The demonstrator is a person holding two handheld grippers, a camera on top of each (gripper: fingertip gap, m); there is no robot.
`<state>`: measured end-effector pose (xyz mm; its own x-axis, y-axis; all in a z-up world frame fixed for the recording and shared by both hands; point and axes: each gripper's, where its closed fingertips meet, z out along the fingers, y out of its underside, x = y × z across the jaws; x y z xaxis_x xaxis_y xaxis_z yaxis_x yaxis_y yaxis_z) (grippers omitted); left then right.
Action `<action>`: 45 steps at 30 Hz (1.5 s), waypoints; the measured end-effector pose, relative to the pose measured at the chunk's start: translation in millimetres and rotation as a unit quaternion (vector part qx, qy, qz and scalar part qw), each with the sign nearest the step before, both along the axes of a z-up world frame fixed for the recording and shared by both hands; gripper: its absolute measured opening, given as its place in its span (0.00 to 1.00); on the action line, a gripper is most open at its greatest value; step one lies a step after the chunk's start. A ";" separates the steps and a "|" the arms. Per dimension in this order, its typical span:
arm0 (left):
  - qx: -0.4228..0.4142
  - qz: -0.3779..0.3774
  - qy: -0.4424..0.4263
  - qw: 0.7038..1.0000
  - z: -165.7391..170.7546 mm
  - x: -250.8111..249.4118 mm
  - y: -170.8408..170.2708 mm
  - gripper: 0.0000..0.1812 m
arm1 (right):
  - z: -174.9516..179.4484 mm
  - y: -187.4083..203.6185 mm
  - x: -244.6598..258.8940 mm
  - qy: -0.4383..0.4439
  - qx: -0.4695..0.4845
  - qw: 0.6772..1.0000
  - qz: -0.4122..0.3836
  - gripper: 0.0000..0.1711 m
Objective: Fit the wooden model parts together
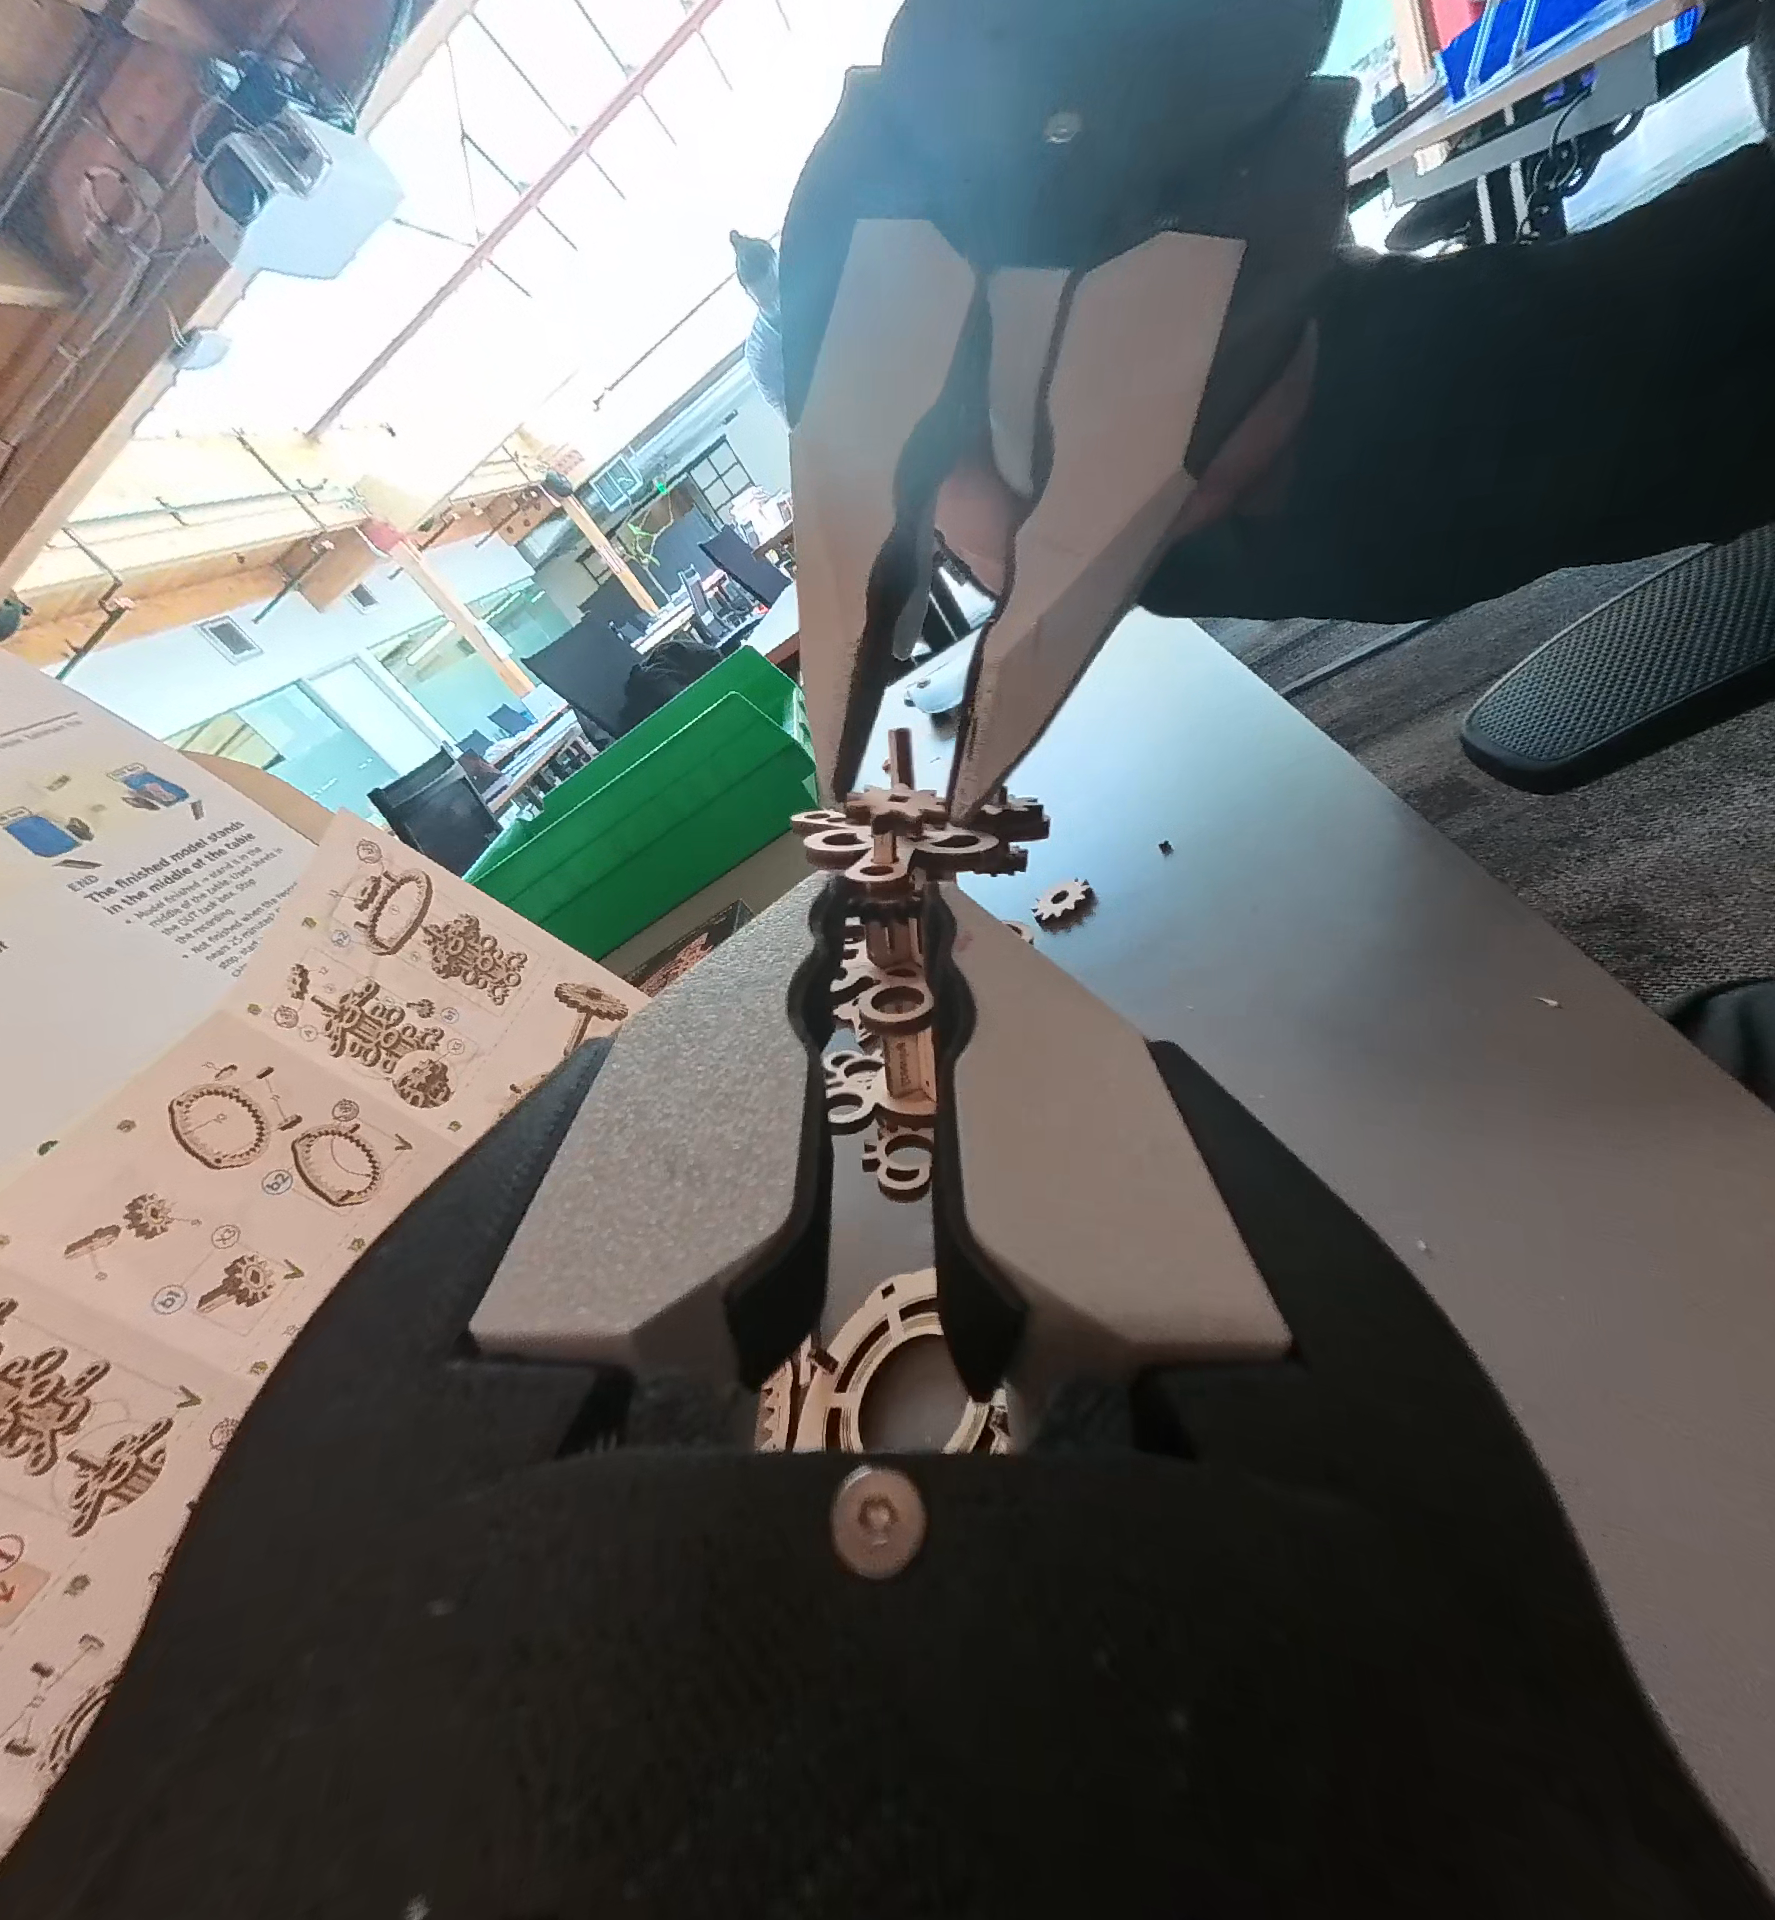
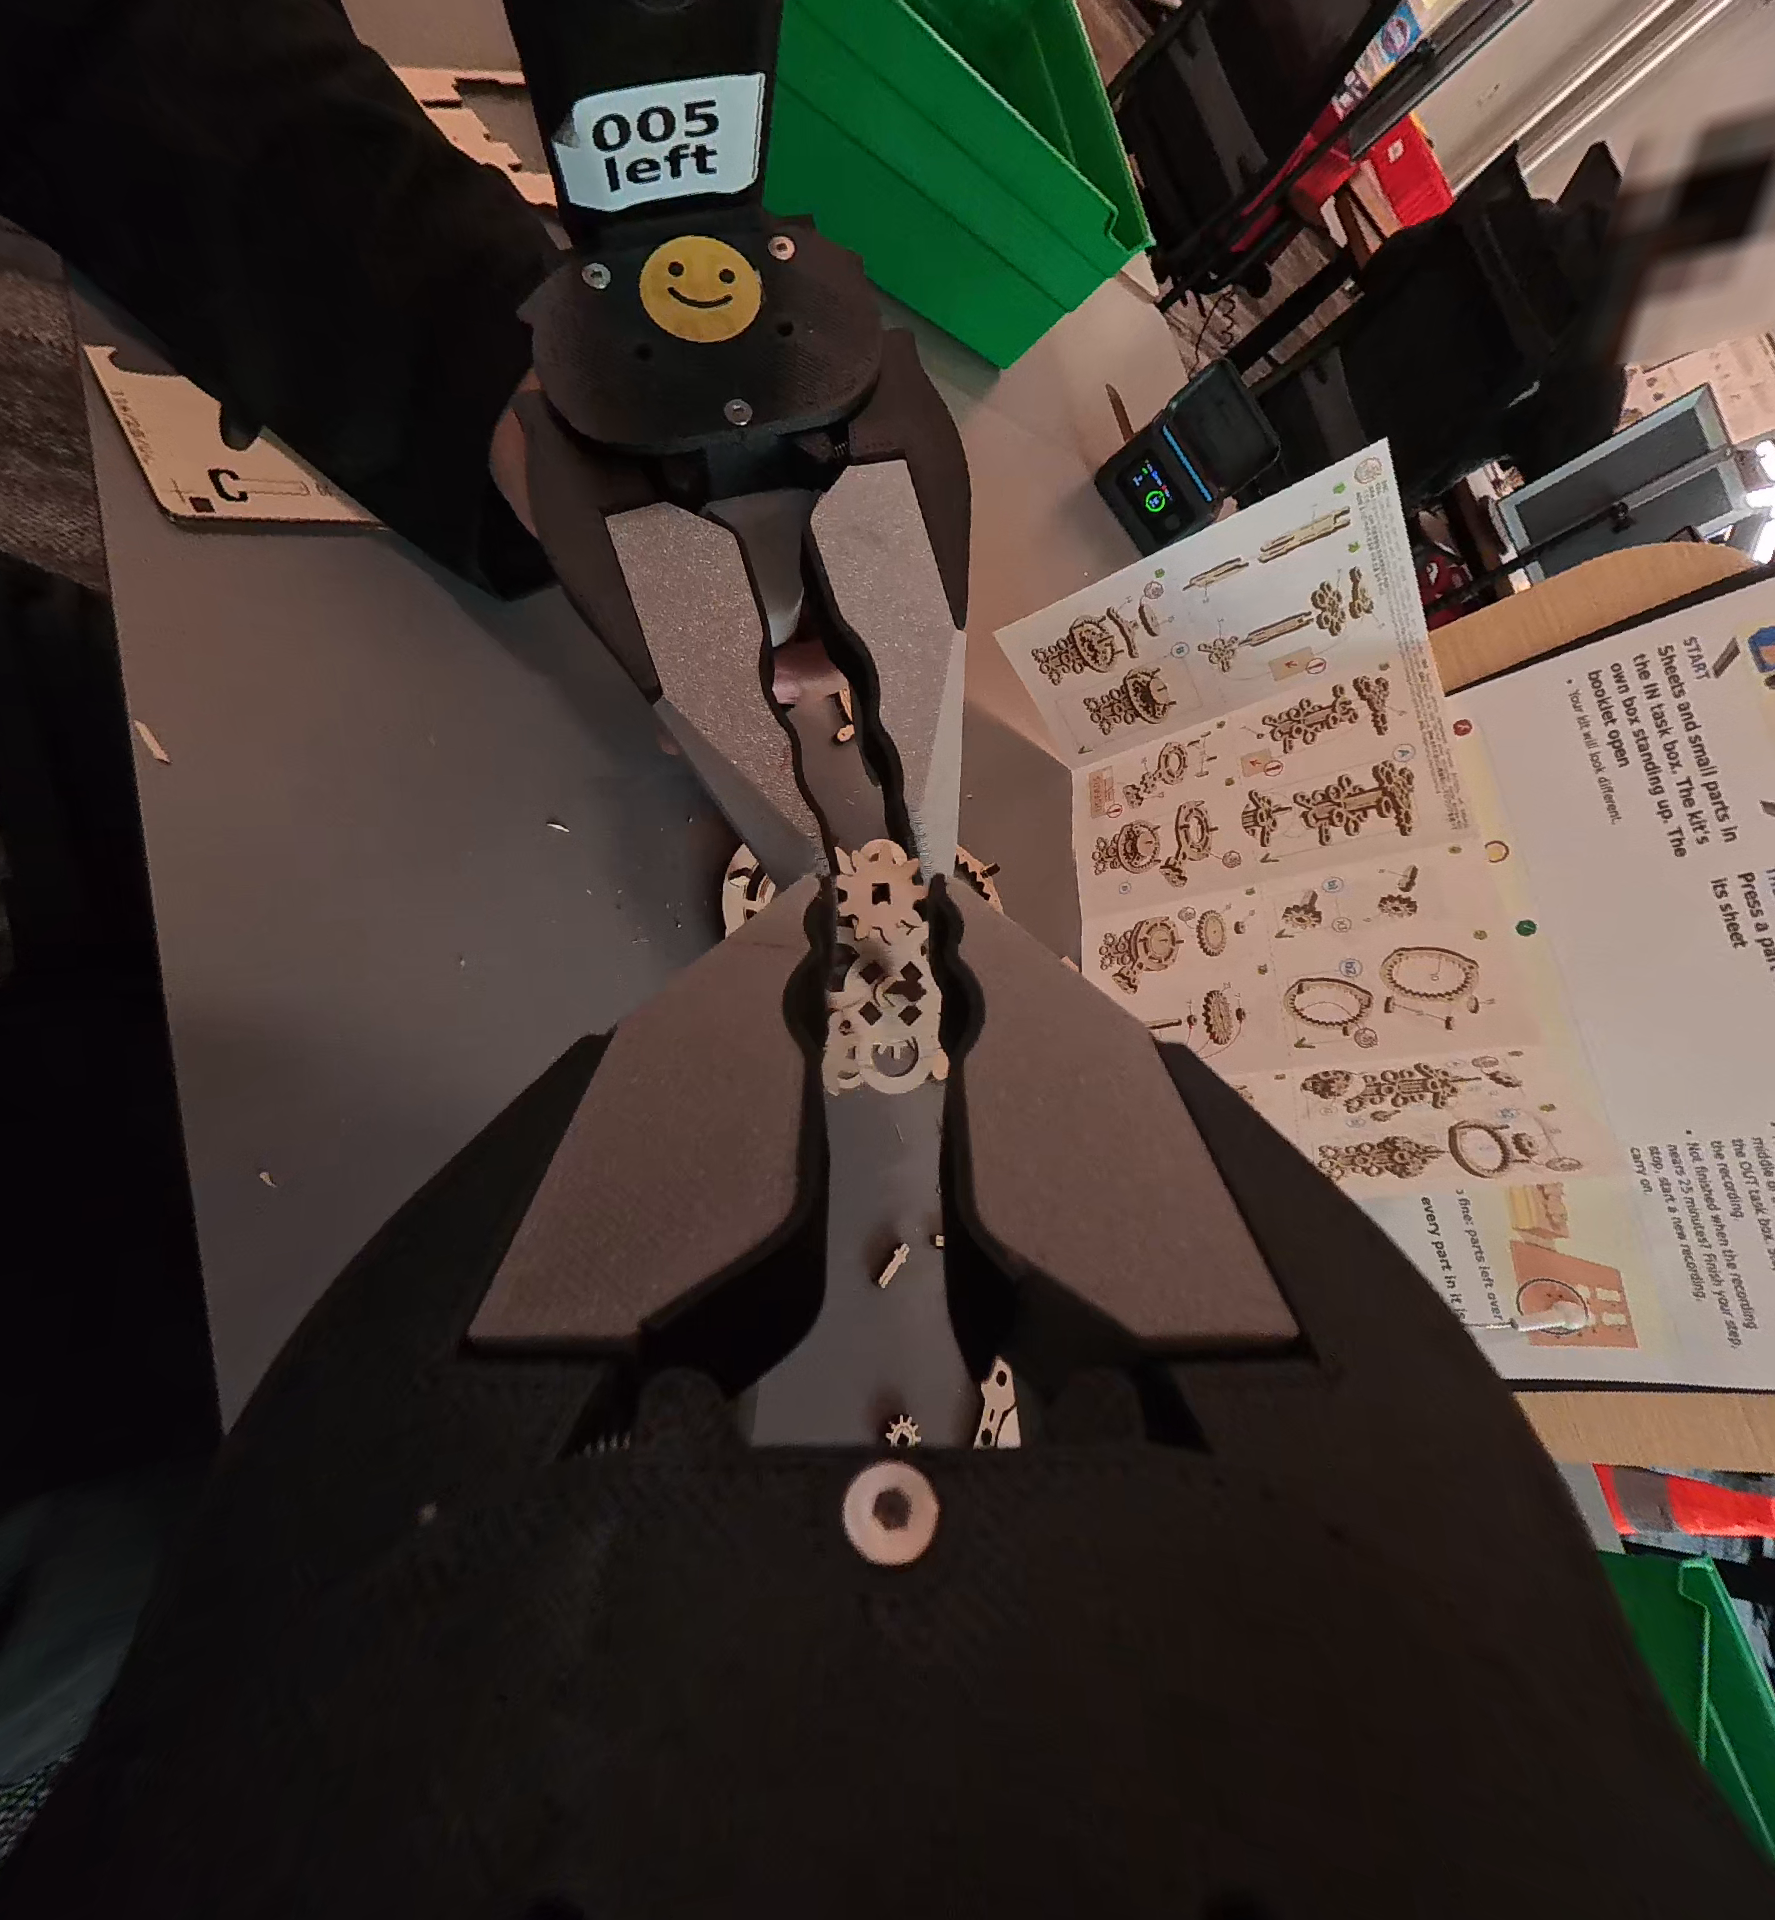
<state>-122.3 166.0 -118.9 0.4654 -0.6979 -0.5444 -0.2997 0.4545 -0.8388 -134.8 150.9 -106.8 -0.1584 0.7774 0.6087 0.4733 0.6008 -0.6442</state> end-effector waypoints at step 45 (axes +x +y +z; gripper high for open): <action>-0.084 0.027 -0.002 0.996 -4.8 3.6 0.1 0.06 | -5.8 -3.3 -4.1 0.039 -0.032 0.999 0.014 0.07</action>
